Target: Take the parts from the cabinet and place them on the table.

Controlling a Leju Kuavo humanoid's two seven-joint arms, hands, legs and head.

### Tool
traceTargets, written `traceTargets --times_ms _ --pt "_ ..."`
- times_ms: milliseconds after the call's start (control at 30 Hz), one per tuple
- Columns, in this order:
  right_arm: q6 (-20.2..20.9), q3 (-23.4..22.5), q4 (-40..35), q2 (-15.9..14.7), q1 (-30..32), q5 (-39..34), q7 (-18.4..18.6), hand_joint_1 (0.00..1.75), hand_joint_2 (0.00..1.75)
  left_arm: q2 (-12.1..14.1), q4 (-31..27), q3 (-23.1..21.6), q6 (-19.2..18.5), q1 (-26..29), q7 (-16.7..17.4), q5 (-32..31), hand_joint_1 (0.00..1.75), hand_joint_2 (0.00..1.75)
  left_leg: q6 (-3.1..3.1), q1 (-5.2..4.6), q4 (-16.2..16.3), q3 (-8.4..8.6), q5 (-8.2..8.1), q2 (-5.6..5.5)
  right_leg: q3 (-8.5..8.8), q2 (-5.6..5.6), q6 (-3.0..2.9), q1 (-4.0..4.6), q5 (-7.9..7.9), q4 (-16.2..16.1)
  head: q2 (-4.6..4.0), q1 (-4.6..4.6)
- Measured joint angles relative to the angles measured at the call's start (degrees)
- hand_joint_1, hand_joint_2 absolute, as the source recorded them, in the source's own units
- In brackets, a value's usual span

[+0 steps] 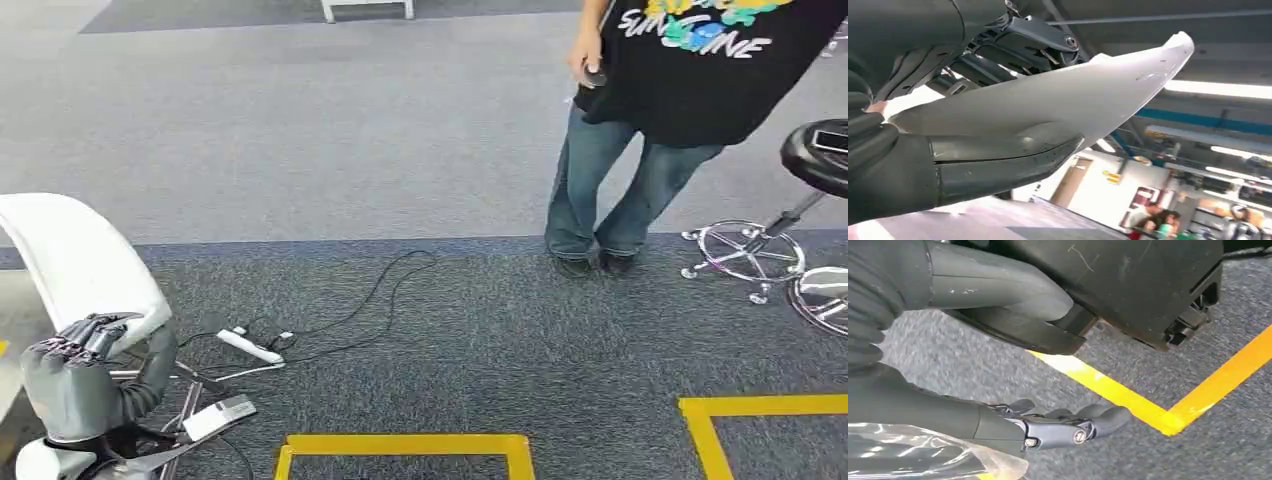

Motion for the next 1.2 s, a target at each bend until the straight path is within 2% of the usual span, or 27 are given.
traceTargets --times_ms 33,100,133,167,233,300,367,400,467,500,533,600,633,667,700,800,833,867,900,967,1000,1033,1067,1100,1133,1167,1200 --pt "-0.1 0.0 0.0 0.0 0.1 0.1 -0.7 0.00 1.75 0.0 0.0 0.0 0.0 0.1 0.0 0.0 1.75 1.75 0.16 0.00 -1.5 0.72 1.68 0.03 0.28 -0.75 0.02 0.07 -0.26 0.0 0.00 0.00" --pt "-0.2 -0.3 0.0 0.0 0.3 0.0 -3.0 0.00 1.75 0.0 -0.1 0.0 0.0 0.2 -0.3 -0.2 1.75 1.75 0.81 -0.19 -10.3 4.96 6.77 0.86 1.18 -2.19 0.07 0.19 -0.88 0.0 0.00 0.02" --pt "-0.2 -0.4 0.0 0.0 0.5 -0.1 -4.1 0.00 1.75 0.0 -0.3 0.0 0.0 0.4 -0.3 -0.3 1.75 1.75 1.36 -0.61 -15.0 7.22 8.50 3.24 1.62 -2.73 0.15 0.25 -1.24 -0.1 0.00 0.00" --pt "-0.1 -0.5 0.0 0.0 0.5 -0.2 -4.9 0.00 1.75 0.0 -0.3 0.0 0.0 0.3 -0.3 -0.3 1.75 1.75 1.52 -1.55 -15.7 8.01 7.19 5.23 1.35 -3.36 0.50 0.70 -1.66 -0.1 -0.02 0.02" --pt "-0.1 -0.8 0.1 0.1 0.5 -0.2 -5.3 0.00 1.75 -0.1 -0.5 0.0 0.0 0.4 -0.4 -0.4 1.75 1.75 1.96 -1.69 -17.2 8.44 6.38 4.52 1.36 -4.66 0.85 0.72 -1.90 -0.4 0.00 0.15" --pt "0.0 -0.8 0.1 0.2 0.3 -0.2 -5.4 0.00 1.75 0.0 -0.6 0.2 0.0 0.8 -0.4 -0.4 1.75 1.75 2.54 -1.56 -18.1 8.63 6.54 2.74 2.85 -6.14 1.51 0.77 -2.22 -0.9 0.00 0.11" --pt "0.0 -0.9 0.1 0.2 0.4 -0.2 -5.5 0.00 1.75 -0.2 -0.9 0.2 0.0 0.7 -0.4 -0.4 1.75 1.75 3.15 -0.98 -18.6 9.11 6.88 1.60 1.01 -0.04 1.71 0.43 -4.16 2.4 0.00 0.28" --pt "0.0 -1.0 0.2 0.2 0.4 -0.3 -5.6 0.00 1.75 -0.2 -0.9 0.2 0.0 0.6 -0.4 -0.4 1.75 1.75 3.32 -0.89 -18.6 9.09 6.79 0.93 -1.40 1.26 1.84 0.35 -6.06 6.9 0.00 0.70" --pt "0.0 -1.2 0.2 0.2 0.0 -0.4 -6.0 0.00 1.75 -0.3 -0.9 0.2 0.0 0.7 -0.4 -0.4 1.75 1.75 3.50 -0.89 -18.6 9.14 6.66 -0.34 -6.73 1.78 2.08 0.34 -9.00 15.7 0.00 0.83" --pt "0.0 -1.3 0.2 0.2 -0.3 -0.4 -6.0 0.00 1.75 -0.3 -0.9 0.2 0.0 0.7 -0.4 -0.4 1.75 1.75 3.48 -0.89 -18.6 9.25 6.60 -1.21 -8.55 1.79 2.18 0.33 -8.51 17.7 0.00 0.92" --pt "0.0 -1.3 0.2 0.2 -0.4 -0.4 -5.9 0.00 1.75 -0.3 -0.9 0.2 0.0 0.7 -0.4 -0.4 1.75 1.75 3.44 -0.87 -18.6 9.49 6.50 -2.09 -8.57 1.81 2.18 0.29 -6.52 16.5 0.00 0.90" --pt "0.0 -1.3 0.2 0.2 -0.3 -0.4 -5.8 0.00 1.75 -0.4 -0.9 0.2 0.0 0.7 -0.4 -0.4 1.75 1.75 3.07 -0.74 -18.5 10.19 6.18 -3.96 -5.46 2.49 2.08 0.16 -0.08 7.9 0.00 0.90" --pt "0.0 -1.4 0.2 0.2 -0.2 -0.3 -5.7 0.00 1.75 -0.4 -0.9 0.2 0.0 0.7 -0.4 -0.4 1.75 1.75 2.78 -0.63 -18.4 10.36 5.96 -4.67 -3.70 4.39 2.07 -0.02 2.70 3.0 0.00 0.98" --pt "0.0 -1.4 0.3 0.2 -0.2 -0.4 -5.6 0.00 1.75 -0.4 -0.9 0.3 0.0 0.7 -0.4 -0.4 1.75 1.75 2.50 -0.75 -18.1 10.10 5.87 -5.25 -3.36 7.92 1.99 -0.29 1.86 2.0 -0.02 0.98" --pt "0.0 -1.4 0.4 0.2 0.0 -0.3 -5.6 0.00 1.75 -0.5 -1.0 0.2 0.0 0.6 -0.4 -0.4 1.75 1.75 2.24 -0.65 -17.8 9.52 5.88 -6.04 -2.25 7.79 1.87 -0.45 1.22 -0.1 0.00 1.01" --pt "0.0 -1.6 0.4 0.1 0.3 -0.5 -5.6 0.00 1.75 -0.5 -1.0 0.3 0.0 1.0 -0.4 -0.4 1.75 1.75 0.95 -0.18 -18.4 9.13 6.66 -8.12 -1.83 6.05 0.91 -0.06 1.66 -0.1 0.00 0.96" --pt "0.0 -1.6 0.4 0.2 0.4 -0.5 -6.0 0.00 1.75 -0.4 -1.0 0.3 0.0 1.1 -0.5 -0.4 1.75 1.75 0.89 -0.17 -18.0 9.03 6.16 -7.53 -1.48 5.00 0.48 -0.52 1.92 -0.6 0.00 1.05" --pt "0.0 -1.6 0.4 0.2 0.4 -0.5 -6.8 0.00 1.75 -0.5 -1.1 0.3 0.0 1.0 -0.5 -0.3 1.75 1.75 0.57 -0.60 -16.3 8.40 5.04 -3.68 -1.09 4.37 0.19 -0.35 1.82 -0.9 0.00 0.33" --pt "-0.1 -1.7 0.4 0.2 0.5 -0.5 -7.8 0.00 1.75 -0.5 -1.1 0.3 0.0 0.8 -0.7 -0.3 1.75 1.75 0.18 -0.46 -12.7 6.64 3.17 -1.68 -0.87 3.33 -0.06 -0.23 1.74 -1.0 -0.02 0.13" --pt "-0.6 -1.7 0.4 0.2 0.8 -0.4 -10.5 0.00 1.75 -0.5 -1.1 0.3 0.0 1.1 -0.8 -0.4 1.75 1.75 -0.34 -0.06 -4.3 2.42 -0.11 -0.33 -0.60 1.40 -0.40 -0.05 1.39 -1.0 0.00 0.07" --pt "-1.0 -1.7 0.4 0.2 0.9 -0.3 -11.7 0.00 1.75 -0.5 -1.1 0.3 0.0 1.2 -0.9 -0.4 1.75 1.75 -0.52 0.14 -1.7 1.01 -0.58 -0.16 -0.48 0.48 -0.40 0.00 1.21 -1.0 -0.02 0.09" --pt "-1.3 -1.7 0.4 0.2 0.9 -0.2 -12.7 0.00 1.75 -0.5 -1.2 0.3 0.0 1.4 -1.0 -0.5 1.75 1.75 -0.62 0.28 -2.0 1.05 0.46 -0.11 -0.31 -0.32 -0.37 0.01 1.05 -1.0 0.00 0.09" --pt "-1.9 -1.8 0.4 0.2 0.9 -0.1 -13.7 0.00 1.75 -0.5 -1.2 0.4 0.0 1.6 -1.0 -0.5 1.75 1.75 -0.62 0.31 -4.5 2.18 2.39 0.06 -0.09 -1.06 -0.31 0.01 0.85 -1.0 0.00 0.04" --pt "-2.5 -1.8 0.4 0.2 0.9 0.0 -14.7 0.00 1.75 -0.5 -1.5 0.5 0.0 1.8 -1.0 -0.6 1.75 1.75 -0.46 0.30 -9.5 4.66 5.20 0.62 0.28 -1.80 -0.18 0.02 0.62 -1.0 0.00 0.04" --pt "-2.9 -1.9 0.4 0.2 0.8 0.0 -15.1 0.00 1.75 -0.5 -1.8 0.6 0.0 1.9 -1.2 -0.6 1.75 1.75 -0.13 0.19 -14.8 7.47 7.69 1.93 0.70 -2.45 0.03 0.03 0.30 -1.0 -0.02 0.07" --pt "-3.1 -2.1 0.4 0.2 0.7 0.1 -15.4 0.00 1.75 -0.5 -2.1 0.6 0.0 2.0 -1.3 -0.6 1.75 1.75 0.31 -0.50 -17.6 9.01 7.14 5.47 0.92 -2.96 0.39 0.12 0.05 -1.1 0.00 0.13" --pt "-3.2 -2.2 0.4 0.3 0.7 0.2 -15.5 0.00 1.75 -0.6 -2.2 0.7 0.0 1.8 -1.5 -0.6 1.75 1.75 0.85 -1.18 -18.6 9.27 6.82 6.21 0.57 -3.48 0.90 0.56 -0.27 -1.0 -0.02 -0.07"
